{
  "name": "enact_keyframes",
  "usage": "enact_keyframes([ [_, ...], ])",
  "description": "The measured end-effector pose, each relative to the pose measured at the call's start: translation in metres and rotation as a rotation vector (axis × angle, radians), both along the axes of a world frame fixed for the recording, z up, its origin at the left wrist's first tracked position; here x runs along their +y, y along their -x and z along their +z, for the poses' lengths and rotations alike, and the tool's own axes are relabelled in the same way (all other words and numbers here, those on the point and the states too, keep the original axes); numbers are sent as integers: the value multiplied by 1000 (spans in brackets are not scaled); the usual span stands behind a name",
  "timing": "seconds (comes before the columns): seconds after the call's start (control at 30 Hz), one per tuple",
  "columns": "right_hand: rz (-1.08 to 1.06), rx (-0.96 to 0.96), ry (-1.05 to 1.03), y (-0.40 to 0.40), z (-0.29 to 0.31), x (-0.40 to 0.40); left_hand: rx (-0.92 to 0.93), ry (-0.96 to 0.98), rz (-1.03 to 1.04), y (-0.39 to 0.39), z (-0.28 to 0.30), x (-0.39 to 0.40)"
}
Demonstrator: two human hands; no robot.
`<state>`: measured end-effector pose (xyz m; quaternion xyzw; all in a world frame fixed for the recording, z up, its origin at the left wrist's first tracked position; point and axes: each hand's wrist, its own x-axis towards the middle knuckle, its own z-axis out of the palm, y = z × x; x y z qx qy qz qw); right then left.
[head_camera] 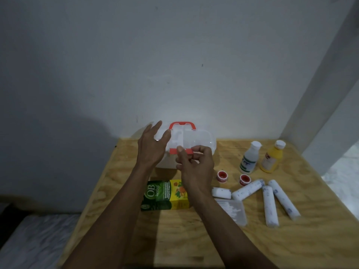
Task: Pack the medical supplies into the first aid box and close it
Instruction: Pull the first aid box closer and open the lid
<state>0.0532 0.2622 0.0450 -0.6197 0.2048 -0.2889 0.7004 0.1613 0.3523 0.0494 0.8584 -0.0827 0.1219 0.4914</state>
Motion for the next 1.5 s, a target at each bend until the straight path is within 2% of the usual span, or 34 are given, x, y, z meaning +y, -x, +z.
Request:
enact_keyframes([
  [0.2, 136, -19, 694, 1, 9, -39, -5, -5, -12, -2, -2, 1],
  [0.3, 63, -10, 1131, -7, 12, -57, -9, 4, -25, -2, -3, 2],
  [0.37, 21, -10, 1277, -14, 14, -67, -13, 0, -27, -2, -3, 1],
  [0.6, 180, -85, 1207, -25, 19, -79, -5, -12, -39, -1, -2, 1],
  [0.8, 180, -143, 1119, -28, 25, -80, 35, 117, 28, 4, -1, 2],
  [1.0, 146, -191, 1118, -42, 66, -82, 76, 211, 6, 10, -3, 8],
  [1.13, 132, -192, 1072, -66, 97, -87, 109, 143, -24, 13, -5, 7],
  [1.27, 112, -137, 1038, -96, 115, -94, -38, 33, -68, 12, -3, 3],
  [1.5, 6, -106, 1000, -137, 126, -92, -76, -1, -66, 9, -8, 2],
])
